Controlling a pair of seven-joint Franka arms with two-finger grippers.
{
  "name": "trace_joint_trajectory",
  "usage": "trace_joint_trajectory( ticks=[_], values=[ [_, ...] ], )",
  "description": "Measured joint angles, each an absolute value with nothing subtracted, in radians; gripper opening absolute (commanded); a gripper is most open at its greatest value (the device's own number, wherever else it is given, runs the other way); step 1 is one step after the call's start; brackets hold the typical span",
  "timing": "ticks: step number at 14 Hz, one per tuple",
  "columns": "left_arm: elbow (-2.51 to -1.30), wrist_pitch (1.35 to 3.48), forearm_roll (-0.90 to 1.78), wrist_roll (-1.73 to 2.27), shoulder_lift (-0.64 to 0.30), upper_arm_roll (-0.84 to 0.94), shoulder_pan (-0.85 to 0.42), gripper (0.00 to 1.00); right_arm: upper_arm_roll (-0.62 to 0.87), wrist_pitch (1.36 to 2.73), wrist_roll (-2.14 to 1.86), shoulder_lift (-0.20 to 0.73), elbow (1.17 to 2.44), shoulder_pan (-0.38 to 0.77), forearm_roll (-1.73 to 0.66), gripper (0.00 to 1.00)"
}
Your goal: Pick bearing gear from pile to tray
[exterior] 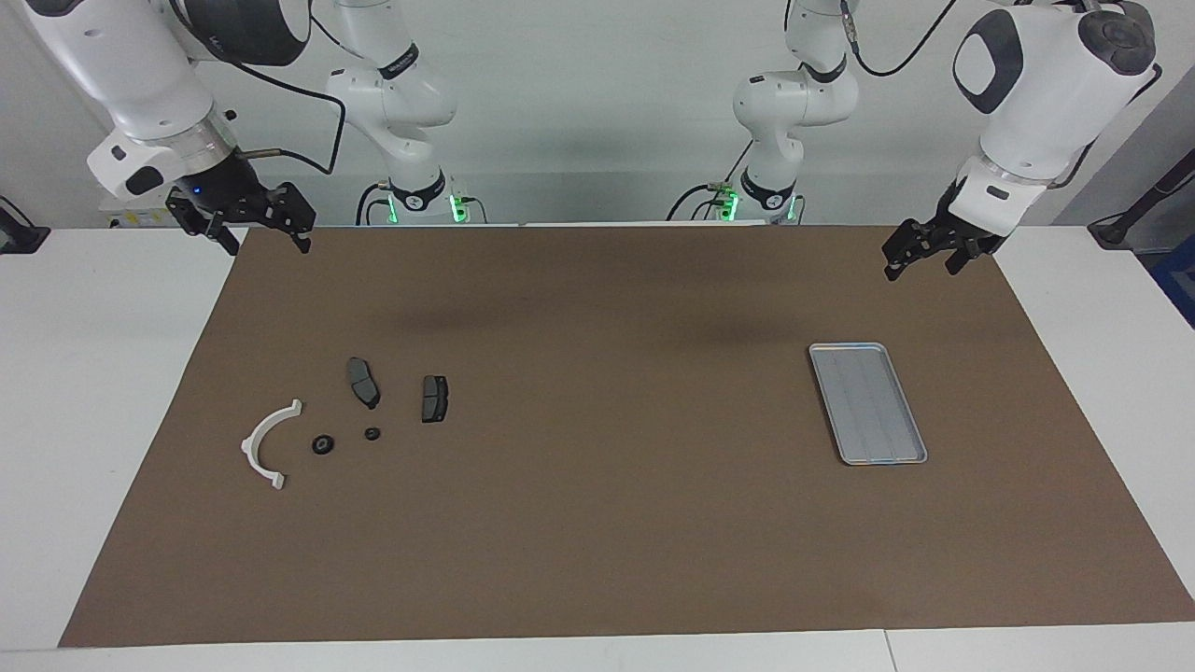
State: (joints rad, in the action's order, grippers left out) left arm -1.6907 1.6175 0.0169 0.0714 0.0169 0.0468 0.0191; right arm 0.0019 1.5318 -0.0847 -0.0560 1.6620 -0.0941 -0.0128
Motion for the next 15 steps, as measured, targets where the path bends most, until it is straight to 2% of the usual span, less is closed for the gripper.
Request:
trace_joint_trajectory(
  ticks=[15],
  values=[
    [-1.691,1.617,0.017,0.071,0.017,0.047,0.019,1.0,-0.001,1.562,-0.085,-0.054,1.669,-0.099,-0.012,1.0]
  ],
)
